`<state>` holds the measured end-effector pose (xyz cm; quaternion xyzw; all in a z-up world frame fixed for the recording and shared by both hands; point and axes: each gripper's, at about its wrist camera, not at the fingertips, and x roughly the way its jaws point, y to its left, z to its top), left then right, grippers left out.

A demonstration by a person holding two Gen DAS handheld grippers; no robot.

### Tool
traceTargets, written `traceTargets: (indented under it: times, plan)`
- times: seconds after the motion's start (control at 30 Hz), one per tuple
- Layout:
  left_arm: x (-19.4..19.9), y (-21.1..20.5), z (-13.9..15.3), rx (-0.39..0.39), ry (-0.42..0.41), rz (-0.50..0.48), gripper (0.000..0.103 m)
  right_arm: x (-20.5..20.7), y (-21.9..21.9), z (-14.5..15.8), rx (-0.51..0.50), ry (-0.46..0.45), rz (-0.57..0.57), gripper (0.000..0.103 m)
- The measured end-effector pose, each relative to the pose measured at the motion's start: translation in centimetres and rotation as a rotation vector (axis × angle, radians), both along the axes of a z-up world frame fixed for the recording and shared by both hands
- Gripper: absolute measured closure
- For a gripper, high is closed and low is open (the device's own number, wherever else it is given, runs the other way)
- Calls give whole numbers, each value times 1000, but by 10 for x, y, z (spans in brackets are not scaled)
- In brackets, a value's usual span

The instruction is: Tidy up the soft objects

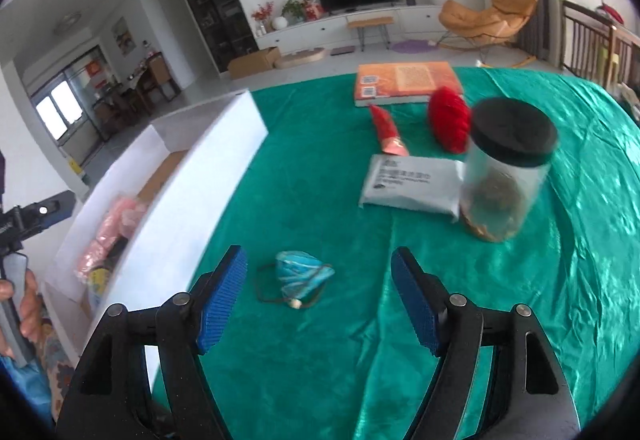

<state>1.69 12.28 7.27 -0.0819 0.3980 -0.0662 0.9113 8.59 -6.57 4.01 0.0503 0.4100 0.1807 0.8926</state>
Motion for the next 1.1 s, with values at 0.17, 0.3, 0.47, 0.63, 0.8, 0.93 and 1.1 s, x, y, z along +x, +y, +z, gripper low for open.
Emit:
traceTargets:
  times: [0.17, 0.3, 0.47, 0.63, 0.8, 0.93, 1.1]
  plan:
    - [7, -103, -47, -34, 134, -206, 3, -3, -83, -50, -140, 88, -272, 26]
    - [9, -133, -91, 64, 182, -192, 3, 7, -106, -55, -159, 114, -390, 26]
    - [27, -116, -125, 142, 227, -120, 3, 17, -115, -65, -213, 99, -437, 26]
    - [33, -111, -136, 154, 242, -99, 3, 23, -115, -71, -261, 89, -453, 23]
    - [36, -115, -141, 197, 228, -111, 3, 24, -117, -72, -257, 87, -458, 22]
    - [38, -115, -143, 224, 202, -117, 2, 23, -118, -72, -258, 87, -458, 21]
    - [46, -113, -145, 219, 178, -114, 0, 22, -118, -72, -257, 88, -460, 19]
